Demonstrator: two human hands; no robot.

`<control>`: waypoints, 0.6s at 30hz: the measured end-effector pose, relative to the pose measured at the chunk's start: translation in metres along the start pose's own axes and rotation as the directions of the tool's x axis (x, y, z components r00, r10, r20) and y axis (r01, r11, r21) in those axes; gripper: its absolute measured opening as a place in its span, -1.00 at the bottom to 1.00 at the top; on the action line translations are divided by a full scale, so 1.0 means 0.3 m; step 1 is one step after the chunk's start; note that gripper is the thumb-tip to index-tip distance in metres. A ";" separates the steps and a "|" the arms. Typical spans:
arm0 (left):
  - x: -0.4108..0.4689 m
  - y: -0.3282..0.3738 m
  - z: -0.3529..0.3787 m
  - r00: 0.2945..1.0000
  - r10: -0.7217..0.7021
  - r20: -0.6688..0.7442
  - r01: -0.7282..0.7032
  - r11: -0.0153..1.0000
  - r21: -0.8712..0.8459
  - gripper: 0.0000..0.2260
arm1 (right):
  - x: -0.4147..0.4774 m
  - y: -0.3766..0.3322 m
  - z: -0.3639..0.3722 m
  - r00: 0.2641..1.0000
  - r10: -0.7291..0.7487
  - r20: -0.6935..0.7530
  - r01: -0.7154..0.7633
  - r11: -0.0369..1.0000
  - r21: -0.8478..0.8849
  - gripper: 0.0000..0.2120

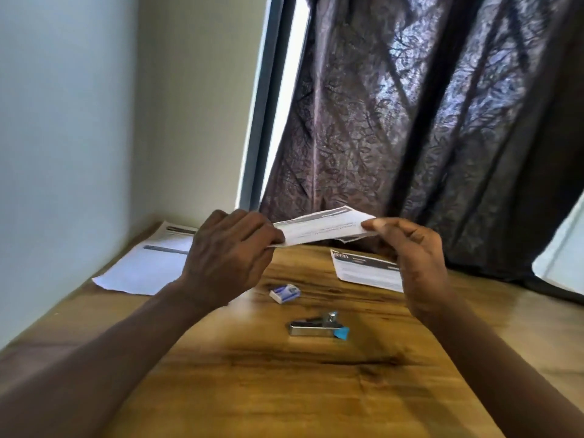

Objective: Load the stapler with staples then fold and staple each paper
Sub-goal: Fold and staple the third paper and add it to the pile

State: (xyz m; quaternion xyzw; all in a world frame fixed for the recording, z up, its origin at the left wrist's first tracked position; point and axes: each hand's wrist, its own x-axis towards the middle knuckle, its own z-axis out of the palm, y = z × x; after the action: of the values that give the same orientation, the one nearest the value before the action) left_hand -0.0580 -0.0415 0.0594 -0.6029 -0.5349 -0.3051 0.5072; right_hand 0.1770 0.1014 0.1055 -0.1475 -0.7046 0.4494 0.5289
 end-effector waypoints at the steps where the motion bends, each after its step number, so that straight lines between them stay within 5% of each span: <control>1: 0.005 0.036 0.009 0.999 0.052 0.007 -0.052 0.999 -0.007 -0.88 | -0.019 0.005 -0.040 0.996 0.080 -0.032 -0.078 0.996 0.048 -0.80; 8: 0.029 0.289 0.094 0.956 0.283 0.078 -0.273 0.955 -0.118 -0.84 | -0.141 0.104 -0.290 0.951 0.211 -0.226 -0.202 0.977 0.064 -0.77; 13: 0.037 0.369 0.154 0.915 0.302 0.267 -0.232 0.937 -0.262 -0.73 | -0.206 0.168 -0.425 0.923 0.229 -0.311 -0.254 0.966 -0.042 -0.73; 18: 0.028 0.408 0.190 0.772 0.326 0.546 -0.090 0.906 -0.414 -0.58 | -0.256 0.221 -0.498 0.931 0.130 -0.340 -0.253 0.903 -0.347 -0.67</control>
State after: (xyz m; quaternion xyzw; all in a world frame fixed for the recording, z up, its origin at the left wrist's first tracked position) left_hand 0.0508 0.0254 0.0150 -0.8077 -0.5307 -0.1317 0.2205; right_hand 0.3210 0.1569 0.0116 -0.3859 -0.6694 0.3240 0.5458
